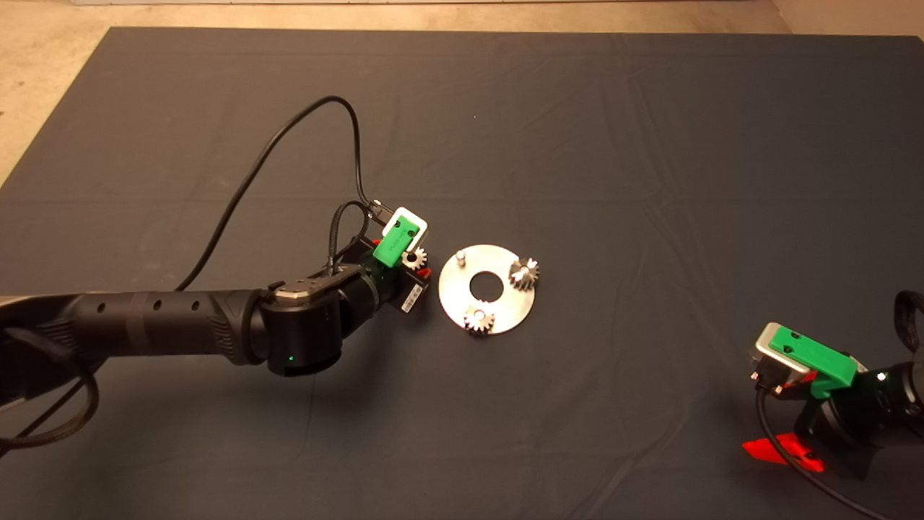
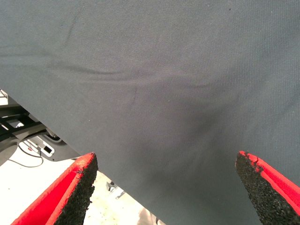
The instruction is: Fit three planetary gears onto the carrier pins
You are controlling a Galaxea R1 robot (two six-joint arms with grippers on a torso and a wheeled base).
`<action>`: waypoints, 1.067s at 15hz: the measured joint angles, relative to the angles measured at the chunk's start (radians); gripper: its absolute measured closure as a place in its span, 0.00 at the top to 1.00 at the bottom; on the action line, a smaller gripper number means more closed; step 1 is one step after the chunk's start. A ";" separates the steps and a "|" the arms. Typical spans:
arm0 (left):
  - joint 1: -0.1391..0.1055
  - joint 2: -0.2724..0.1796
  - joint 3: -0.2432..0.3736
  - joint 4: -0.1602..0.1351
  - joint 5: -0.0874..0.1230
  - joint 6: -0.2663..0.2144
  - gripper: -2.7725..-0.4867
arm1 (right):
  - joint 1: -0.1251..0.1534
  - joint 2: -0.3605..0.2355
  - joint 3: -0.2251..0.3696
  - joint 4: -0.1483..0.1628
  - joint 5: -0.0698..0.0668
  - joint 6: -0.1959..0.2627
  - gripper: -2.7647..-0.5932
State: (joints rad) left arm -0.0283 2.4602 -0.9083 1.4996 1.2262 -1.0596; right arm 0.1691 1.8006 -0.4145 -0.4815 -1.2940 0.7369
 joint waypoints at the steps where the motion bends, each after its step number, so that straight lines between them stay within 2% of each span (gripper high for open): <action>1: 0.000 0.000 -0.004 0.000 -0.005 0.000 0.50 | 0.000 0.000 0.000 0.000 0.000 0.000 0.73; 6: 0.000 0.003 -0.006 -0.004 -0.007 0.000 0.50 | 0.000 0.000 0.000 0.000 0.000 0.000 0.73; 11: 0.000 0.002 -0.007 -0.034 -0.008 0.000 0.50 | 0.000 0.000 0.000 0.000 0.000 0.000 0.73; 16: 0.000 0.003 -0.015 -0.037 -0.015 0.000 0.50 | 0.000 0.000 0.000 0.000 0.000 0.000 0.73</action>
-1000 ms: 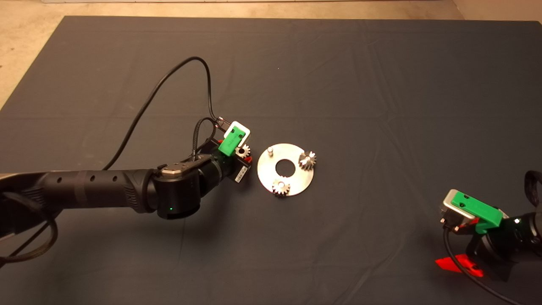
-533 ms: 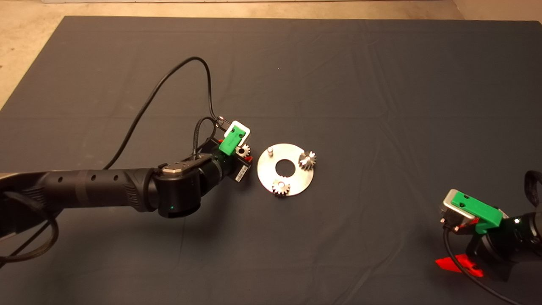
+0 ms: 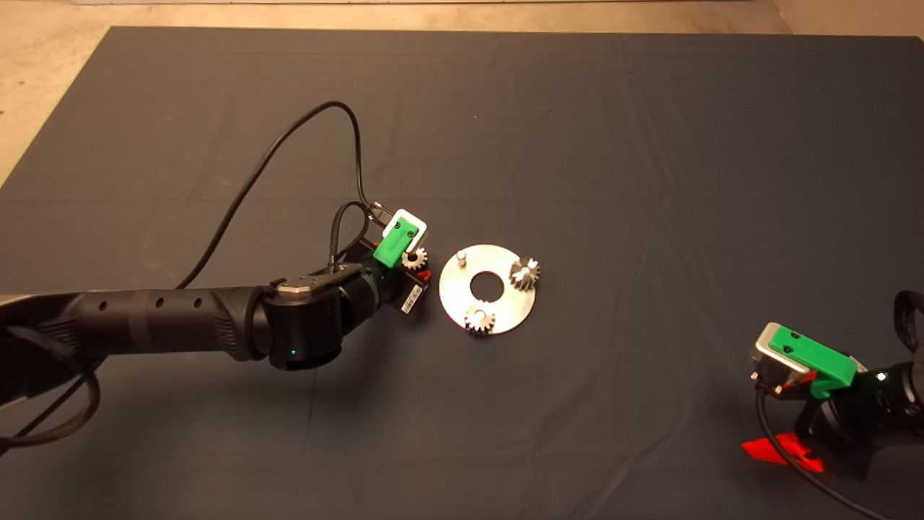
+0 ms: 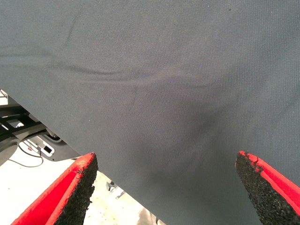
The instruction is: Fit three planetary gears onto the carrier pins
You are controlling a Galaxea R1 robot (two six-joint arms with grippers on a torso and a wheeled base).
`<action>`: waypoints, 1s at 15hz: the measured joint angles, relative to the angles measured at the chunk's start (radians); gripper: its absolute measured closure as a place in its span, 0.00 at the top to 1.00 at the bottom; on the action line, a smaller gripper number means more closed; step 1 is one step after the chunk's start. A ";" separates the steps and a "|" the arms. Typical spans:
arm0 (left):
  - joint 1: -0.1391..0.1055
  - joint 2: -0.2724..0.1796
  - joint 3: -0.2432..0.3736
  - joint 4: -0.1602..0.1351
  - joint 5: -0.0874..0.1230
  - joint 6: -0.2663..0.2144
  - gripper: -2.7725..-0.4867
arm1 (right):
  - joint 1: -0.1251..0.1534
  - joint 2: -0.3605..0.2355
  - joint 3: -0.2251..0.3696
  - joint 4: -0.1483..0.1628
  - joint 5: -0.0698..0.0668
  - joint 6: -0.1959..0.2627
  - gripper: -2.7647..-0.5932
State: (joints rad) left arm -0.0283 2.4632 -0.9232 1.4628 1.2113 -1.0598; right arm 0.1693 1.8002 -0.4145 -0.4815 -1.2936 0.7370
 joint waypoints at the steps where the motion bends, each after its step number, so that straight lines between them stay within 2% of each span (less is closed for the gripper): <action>1: 0.000 0.000 0.000 0.000 -0.001 0.000 0.50 | 0.000 0.000 0.000 0.000 0.000 0.000 0.73; 6: 0.000 0.006 -0.016 -0.001 -0.019 0.000 0.50 | 0.000 0.000 0.000 0.000 0.000 0.000 0.73; 9: 0.000 0.009 -0.023 -0.001 -0.026 0.000 0.46 | 0.000 0.000 0.000 0.000 0.000 0.000 0.73; 11: 0.000 0.009 -0.025 -0.001 -0.042 0.000 0.45 | 0.000 0.000 0.000 0.000 0.000 0.000 0.73; 12: 0.000 0.010 -0.027 -0.001 -0.045 0.000 0.40 | 0.000 0.000 0.000 0.000 0.000 0.000 0.73; 14: 0.000 0.011 -0.032 -0.001 -0.050 0.000 0.39 | 0.000 0.000 0.000 0.000 0.000 0.000 0.73; 15: 0.000 0.011 -0.033 -0.001 -0.051 0.000 0.35 | 0.000 0.000 0.000 0.000 0.000 0.000 0.73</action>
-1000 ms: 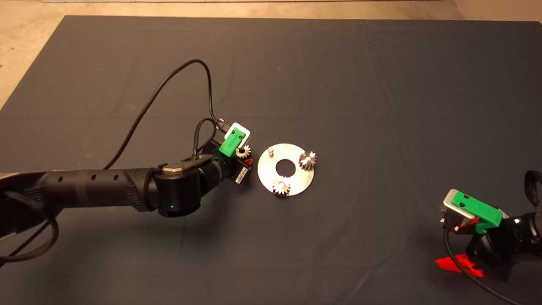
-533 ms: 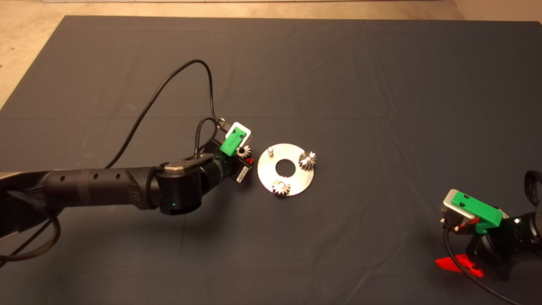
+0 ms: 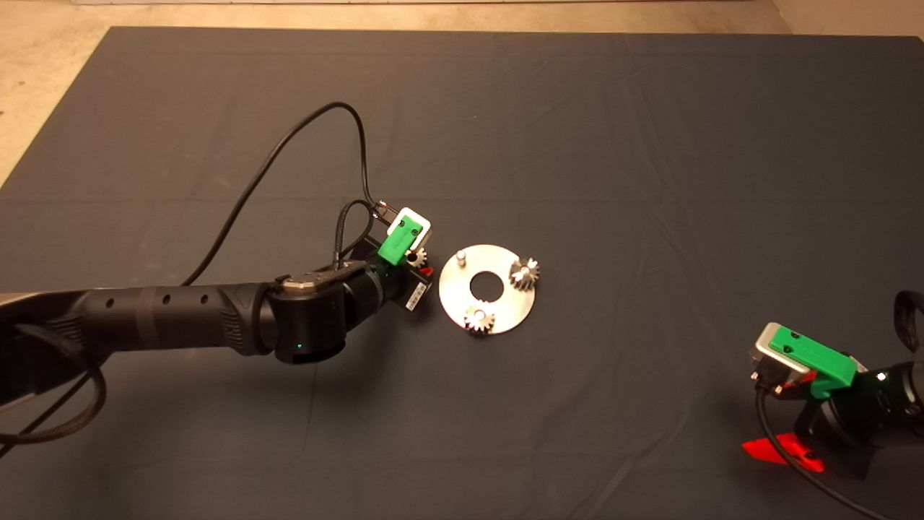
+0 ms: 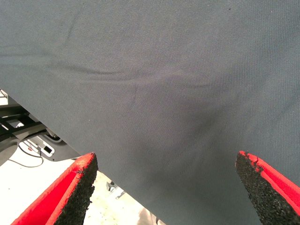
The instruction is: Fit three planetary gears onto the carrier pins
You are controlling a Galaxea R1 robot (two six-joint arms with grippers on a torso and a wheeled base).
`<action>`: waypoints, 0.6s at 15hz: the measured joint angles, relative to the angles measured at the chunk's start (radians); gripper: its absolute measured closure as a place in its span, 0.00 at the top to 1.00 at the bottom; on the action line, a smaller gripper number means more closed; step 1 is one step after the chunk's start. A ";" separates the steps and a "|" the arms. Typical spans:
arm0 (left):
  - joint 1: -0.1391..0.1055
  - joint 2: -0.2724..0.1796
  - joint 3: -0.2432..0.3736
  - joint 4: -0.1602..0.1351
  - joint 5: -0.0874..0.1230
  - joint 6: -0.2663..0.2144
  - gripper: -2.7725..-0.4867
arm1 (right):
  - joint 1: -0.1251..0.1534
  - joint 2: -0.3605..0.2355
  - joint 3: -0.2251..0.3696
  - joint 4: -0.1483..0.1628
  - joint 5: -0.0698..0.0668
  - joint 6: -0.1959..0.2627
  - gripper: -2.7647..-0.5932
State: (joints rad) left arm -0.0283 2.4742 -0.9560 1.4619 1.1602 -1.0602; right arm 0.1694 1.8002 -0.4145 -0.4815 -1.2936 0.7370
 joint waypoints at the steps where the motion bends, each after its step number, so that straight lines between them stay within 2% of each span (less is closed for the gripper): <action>1: 0.000 0.000 0.000 0.000 -0.002 0.000 0.33 | 0.000 0.000 0.000 0.000 0.000 0.000 0.73; 3: 0.000 0.000 0.000 -0.001 -0.005 0.000 0.28 | 0.000 0.000 0.000 0.000 0.000 0.000 0.73; 9: 0.000 0.000 0.000 -0.002 -0.005 0.000 0.22 | 0.000 0.000 0.000 0.000 0.000 0.000 0.73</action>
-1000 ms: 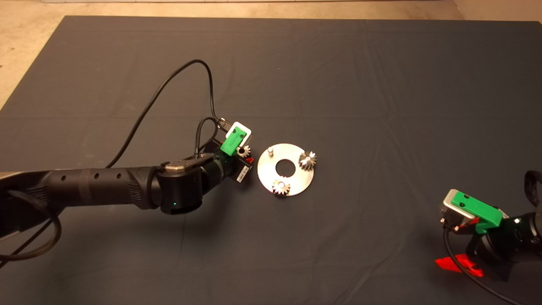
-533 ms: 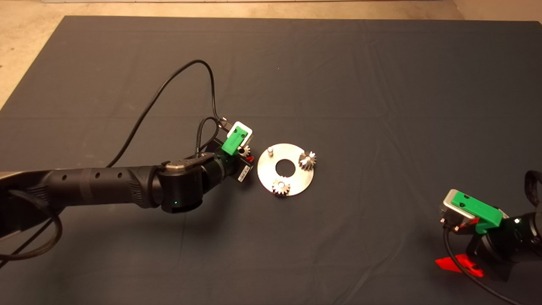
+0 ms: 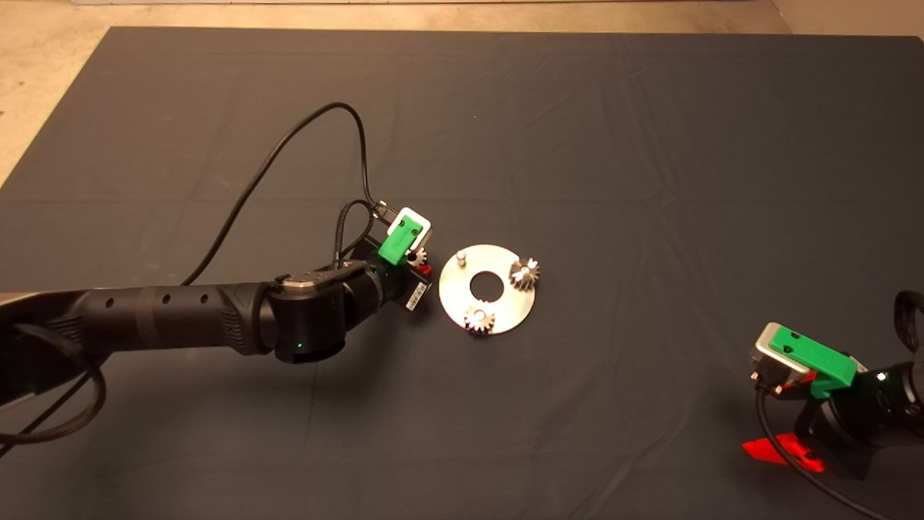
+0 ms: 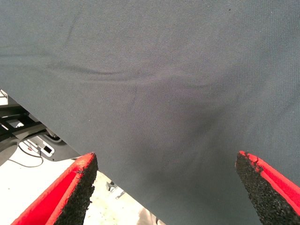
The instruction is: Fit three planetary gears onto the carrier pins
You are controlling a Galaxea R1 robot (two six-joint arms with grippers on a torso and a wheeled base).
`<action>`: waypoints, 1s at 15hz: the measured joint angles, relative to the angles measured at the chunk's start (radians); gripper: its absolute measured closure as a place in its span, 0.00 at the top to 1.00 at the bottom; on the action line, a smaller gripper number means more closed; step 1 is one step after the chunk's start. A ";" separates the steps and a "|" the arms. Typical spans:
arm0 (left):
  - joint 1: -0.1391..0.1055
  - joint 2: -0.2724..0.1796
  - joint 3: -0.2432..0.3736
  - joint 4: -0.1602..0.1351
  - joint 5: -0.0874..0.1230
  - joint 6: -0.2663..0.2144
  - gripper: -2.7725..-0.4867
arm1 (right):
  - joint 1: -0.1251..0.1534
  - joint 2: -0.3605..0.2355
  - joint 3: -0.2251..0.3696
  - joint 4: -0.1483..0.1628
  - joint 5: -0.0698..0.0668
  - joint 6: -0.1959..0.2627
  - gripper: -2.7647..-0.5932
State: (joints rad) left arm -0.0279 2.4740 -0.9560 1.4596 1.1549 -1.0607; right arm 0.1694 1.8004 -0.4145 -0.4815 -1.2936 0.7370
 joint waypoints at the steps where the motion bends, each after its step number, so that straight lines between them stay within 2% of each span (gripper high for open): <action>1: 0.000 0.000 0.000 0.000 0.000 0.000 0.21 | 0.000 0.000 0.000 0.000 0.000 0.000 0.73; 9: 0.000 0.000 0.000 -0.002 0.000 0.000 0.14 | 0.000 -0.001 0.000 0.000 0.000 0.000 0.73; 15: -0.005 -0.009 0.008 -0.025 -0.003 0.000 0.09 | 0.000 -0.002 0.000 0.000 0.000 0.000 0.73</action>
State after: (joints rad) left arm -0.0332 2.4651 -0.9481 1.4349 1.1516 -1.0606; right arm 0.1694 1.7981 -0.4145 -0.4815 -1.2936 0.7368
